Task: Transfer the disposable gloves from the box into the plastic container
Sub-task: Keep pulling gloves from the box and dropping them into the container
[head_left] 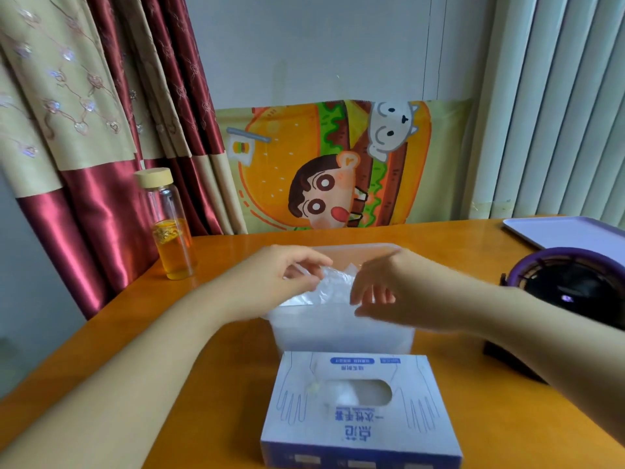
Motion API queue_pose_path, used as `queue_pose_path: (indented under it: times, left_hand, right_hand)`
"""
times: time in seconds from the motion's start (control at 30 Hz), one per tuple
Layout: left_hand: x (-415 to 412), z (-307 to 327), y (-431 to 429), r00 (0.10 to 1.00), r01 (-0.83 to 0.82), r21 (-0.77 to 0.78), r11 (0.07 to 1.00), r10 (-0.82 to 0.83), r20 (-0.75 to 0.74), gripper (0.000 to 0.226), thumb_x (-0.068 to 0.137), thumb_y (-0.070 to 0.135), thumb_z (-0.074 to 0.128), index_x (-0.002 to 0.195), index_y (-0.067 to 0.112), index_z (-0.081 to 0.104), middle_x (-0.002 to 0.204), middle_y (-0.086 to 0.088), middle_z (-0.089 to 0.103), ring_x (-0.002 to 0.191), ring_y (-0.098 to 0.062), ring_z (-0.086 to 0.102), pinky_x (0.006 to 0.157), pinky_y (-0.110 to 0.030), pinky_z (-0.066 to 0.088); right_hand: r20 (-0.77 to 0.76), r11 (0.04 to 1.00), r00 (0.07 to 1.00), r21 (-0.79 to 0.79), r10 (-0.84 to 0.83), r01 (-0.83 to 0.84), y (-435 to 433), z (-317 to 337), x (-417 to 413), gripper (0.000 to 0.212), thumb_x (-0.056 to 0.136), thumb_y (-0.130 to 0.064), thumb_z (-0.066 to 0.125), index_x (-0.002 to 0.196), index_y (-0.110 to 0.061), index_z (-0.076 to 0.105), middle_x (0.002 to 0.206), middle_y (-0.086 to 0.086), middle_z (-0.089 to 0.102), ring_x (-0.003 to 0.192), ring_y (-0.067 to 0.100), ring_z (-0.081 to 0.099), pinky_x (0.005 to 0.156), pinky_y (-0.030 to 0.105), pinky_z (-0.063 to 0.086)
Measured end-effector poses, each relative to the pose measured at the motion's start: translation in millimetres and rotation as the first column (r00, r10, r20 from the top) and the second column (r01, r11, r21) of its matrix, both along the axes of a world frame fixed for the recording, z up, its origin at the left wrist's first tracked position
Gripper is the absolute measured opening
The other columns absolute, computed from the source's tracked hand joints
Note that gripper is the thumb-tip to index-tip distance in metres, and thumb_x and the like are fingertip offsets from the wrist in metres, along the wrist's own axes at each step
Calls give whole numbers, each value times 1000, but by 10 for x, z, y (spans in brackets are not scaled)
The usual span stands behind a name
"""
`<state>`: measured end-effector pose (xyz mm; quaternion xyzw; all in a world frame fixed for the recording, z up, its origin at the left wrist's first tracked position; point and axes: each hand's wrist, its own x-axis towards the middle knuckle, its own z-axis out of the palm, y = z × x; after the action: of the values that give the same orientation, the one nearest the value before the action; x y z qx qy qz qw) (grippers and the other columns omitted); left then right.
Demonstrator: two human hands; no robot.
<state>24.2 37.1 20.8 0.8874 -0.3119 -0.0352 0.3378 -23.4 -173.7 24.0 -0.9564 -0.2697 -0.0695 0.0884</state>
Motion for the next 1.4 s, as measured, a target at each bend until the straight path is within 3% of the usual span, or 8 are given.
queue_pose_path:
  times: [0.23,0.33,0.5,0.6,0.8,1.03,1.2,1.4]
  left_hand:
    - [-502,-571,36,992,23,20,1000,-20,-121,25,94,29,59,112,46,58,105,27,64,100,14,56,87,-3,41]
    - [-508,-813,-20,999,-44,96,994,46,-20,30,95,30,56,123,39,57,114,30,55,101,18,48,82,7,30]
    - [-537,-1199,-19,996,-80,80,994,78,33,33,96,32,54,129,33,55,128,22,50,122,5,38,107,-18,28]
    - [-515,-1268,-3,996,-79,80,994,75,46,36,95,35,54,131,33,53,131,21,49,124,4,36,108,-20,28]
    - [-505,-1264,-3,997,-71,58,996,69,41,35,93,38,56,128,36,53,125,22,51,118,5,41,100,-17,33]
    - [-533,-1225,-6,998,-37,2,999,37,-45,28,93,38,56,119,45,49,127,26,52,114,14,44,96,-10,33]
    - [-543,-1214,-7,997,-49,-19,999,48,-55,40,91,33,62,130,35,52,129,26,54,120,12,46,102,-13,35]
    - [-571,-986,-92,988,-142,178,974,152,-39,50,84,42,68,129,38,47,127,21,55,116,1,51,100,-23,42]
  right_hand:
    - [-295,986,955,-156,9,-57,143,-709,-112,29,93,-26,56,120,-33,64,95,-12,55,80,6,52,69,15,41]
    - [-271,990,963,-138,0,-39,188,-842,-67,27,93,-28,54,117,-33,66,87,-10,55,80,13,53,67,20,41]
    - [-170,1000,985,7,-15,16,171,-1071,-74,17,92,-34,57,100,-34,73,78,-17,48,72,6,49,63,16,39]
    - [-84,996,996,94,5,3,132,-1182,-94,13,88,-25,62,92,-30,74,86,-11,57,78,8,53,73,29,48]
    - [-23,899,998,435,58,-42,162,-1059,-98,7,90,-16,60,87,-20,65,92,-4,58,74,3,50,66,10,40]
    - [100,949,991,294,89,-115,468,-601,6,16,96,-19,47,97,-14,62,90,3,66,81,21,58,76,39,46]
    - [234,887,971,455,-40,-74,246,-475,111,9,93,-11,52,88,-15,58,71,-13,54,63,9,50,60,11,37]
    - [257,645,910,764,-326,15,-3,-395,181,8,92,-16,55,85,-19,57,72,-15,56,63,-2,51,58,7,36]
